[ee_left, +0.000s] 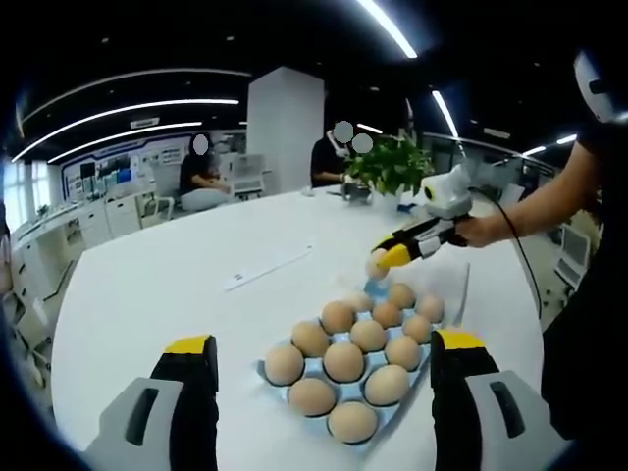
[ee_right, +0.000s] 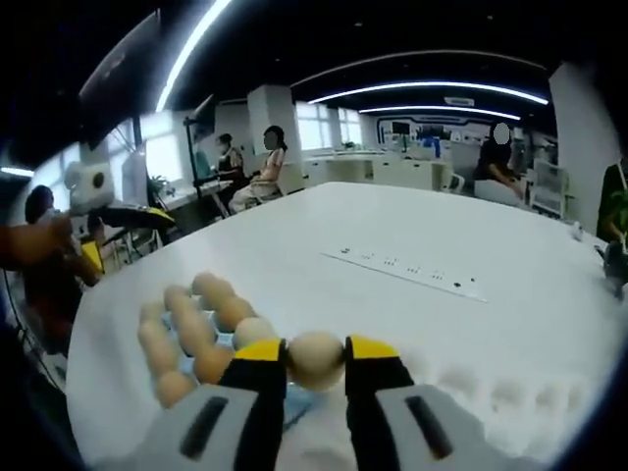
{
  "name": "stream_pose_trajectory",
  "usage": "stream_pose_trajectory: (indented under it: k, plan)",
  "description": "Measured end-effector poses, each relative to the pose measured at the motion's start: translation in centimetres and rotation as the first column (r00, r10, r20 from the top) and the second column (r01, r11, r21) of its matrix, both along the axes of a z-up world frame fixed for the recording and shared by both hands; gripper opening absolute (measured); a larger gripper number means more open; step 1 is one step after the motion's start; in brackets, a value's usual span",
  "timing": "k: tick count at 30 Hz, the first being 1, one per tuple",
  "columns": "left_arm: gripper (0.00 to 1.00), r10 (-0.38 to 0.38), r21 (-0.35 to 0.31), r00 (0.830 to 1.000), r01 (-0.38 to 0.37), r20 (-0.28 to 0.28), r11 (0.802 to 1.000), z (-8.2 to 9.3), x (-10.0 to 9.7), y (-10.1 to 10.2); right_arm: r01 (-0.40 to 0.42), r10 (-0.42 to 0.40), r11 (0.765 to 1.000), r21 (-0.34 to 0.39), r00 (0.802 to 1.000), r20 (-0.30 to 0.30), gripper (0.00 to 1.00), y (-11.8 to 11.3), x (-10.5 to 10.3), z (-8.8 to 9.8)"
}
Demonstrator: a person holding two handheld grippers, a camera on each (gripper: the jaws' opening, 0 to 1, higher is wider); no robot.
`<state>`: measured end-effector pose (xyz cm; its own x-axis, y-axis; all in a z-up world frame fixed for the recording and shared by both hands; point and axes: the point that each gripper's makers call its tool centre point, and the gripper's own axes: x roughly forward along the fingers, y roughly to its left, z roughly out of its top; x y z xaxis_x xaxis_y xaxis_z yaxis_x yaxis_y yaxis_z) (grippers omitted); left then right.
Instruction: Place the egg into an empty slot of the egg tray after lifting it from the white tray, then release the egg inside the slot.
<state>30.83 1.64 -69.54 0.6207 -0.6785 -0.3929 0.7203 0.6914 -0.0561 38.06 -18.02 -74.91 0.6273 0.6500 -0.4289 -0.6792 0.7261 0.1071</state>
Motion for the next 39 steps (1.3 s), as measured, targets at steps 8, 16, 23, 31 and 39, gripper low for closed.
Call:
stream_pose_trajectory:
  k: [8, 16, 23, 31, 39]
  plan:
    - [0.9, 0.003, 0.0, 1.0, -0.003, 0.003, 1.0, 0.1, 0.0, 0.3, -0.037, 0.036, 0.999, -0.01, 0.999, -0.026, 0.22, 1.1, -0.1, -0.7]
    - [0.89, 0.006, -0.001, 1.0, -0.006, -0.001, 1.0, -0.1, 0.1, 0.5, -0.061, 0.059, 0.998, -0.027, 0.996, -0.059, 0.22, 1.4, -0.1, -1.6]
    - [0.89, 0.006, -0.005, 1.0, -0.006, -0.003, 1.0, -0.2, 0.2, 0.5, -0.093, 0.088, 0.995, -0.044, 0.992, -0.095, 0.22, 1.7, -0.2, -2.3]
    - [0.88, 0.003, -0.003, 1.0, -0.003, -0.008, 1.0, -0.4, 0.2, 0.4, -0.116, 0.11, 0.992, -0.042, 0.986, -0.129, 0.22, 1.8, -0.2, -2.7]
    - [0.89, -0.001, -0.004, 1.0, 0.001, -0.009, 1.0, -0.5, 0.4, 0.2, -0.169, 0.158, 0.984, -0.047, 0.969, -0.189, 0.23, 2.0, -0.3, -3.0]
